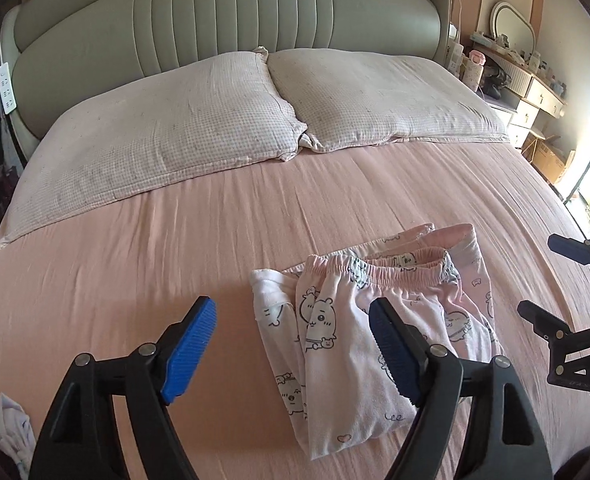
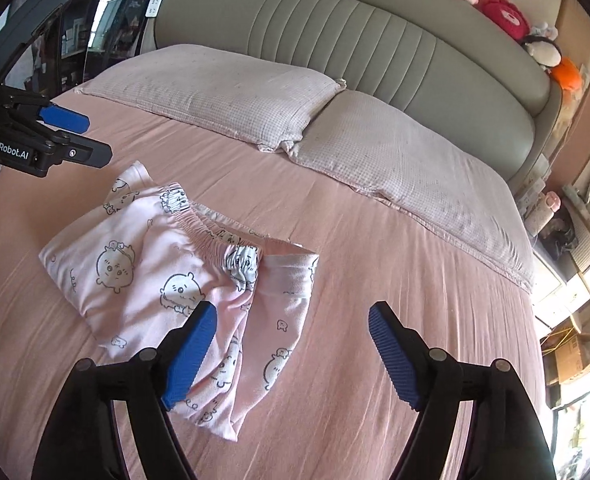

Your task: Fold clothes

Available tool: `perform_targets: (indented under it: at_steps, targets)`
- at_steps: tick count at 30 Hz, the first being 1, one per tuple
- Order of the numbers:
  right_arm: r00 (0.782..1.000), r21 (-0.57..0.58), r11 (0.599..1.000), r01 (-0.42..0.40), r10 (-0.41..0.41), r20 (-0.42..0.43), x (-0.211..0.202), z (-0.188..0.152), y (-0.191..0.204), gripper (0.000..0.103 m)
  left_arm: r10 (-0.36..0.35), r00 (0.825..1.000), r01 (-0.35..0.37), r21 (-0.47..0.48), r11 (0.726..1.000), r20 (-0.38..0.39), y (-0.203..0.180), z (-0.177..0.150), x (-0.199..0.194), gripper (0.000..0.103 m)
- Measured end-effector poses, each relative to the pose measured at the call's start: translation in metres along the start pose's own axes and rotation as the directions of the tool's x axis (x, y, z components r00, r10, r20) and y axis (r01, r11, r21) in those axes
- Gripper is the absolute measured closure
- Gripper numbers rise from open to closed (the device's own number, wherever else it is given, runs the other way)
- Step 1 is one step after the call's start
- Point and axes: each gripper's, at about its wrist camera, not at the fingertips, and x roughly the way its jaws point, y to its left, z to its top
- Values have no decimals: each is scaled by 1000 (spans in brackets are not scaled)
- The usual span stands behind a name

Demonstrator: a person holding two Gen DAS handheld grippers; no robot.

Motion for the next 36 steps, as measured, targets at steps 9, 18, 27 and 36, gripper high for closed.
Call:
perform_targets:
  at_steps: [9, 18, 27, 36]
  targets:
    - [989, 285, 954, -96, 124, -81, -8, -48, -8, 23, -38, 998, 35, -57, 998, -44, -9, -33, -5, 21]
    - [968, 616, 775, -142, 240, -79, -12, -82, -6, 23, -136, 989, 103, -377, 920, -62, 6, -76, -10, 21]
    - [872, 935, 216, -280, 465, 154, -2, -139, -9, 17, -291, 952, 198, -522, 830, -100, -8, -110, -1, 21]
    - [875, 962, -14, -271, 414, 252, 6, -157, 5, 12, -353, 936, 267, -660, 702, 3, -3, -126, 1, 21]
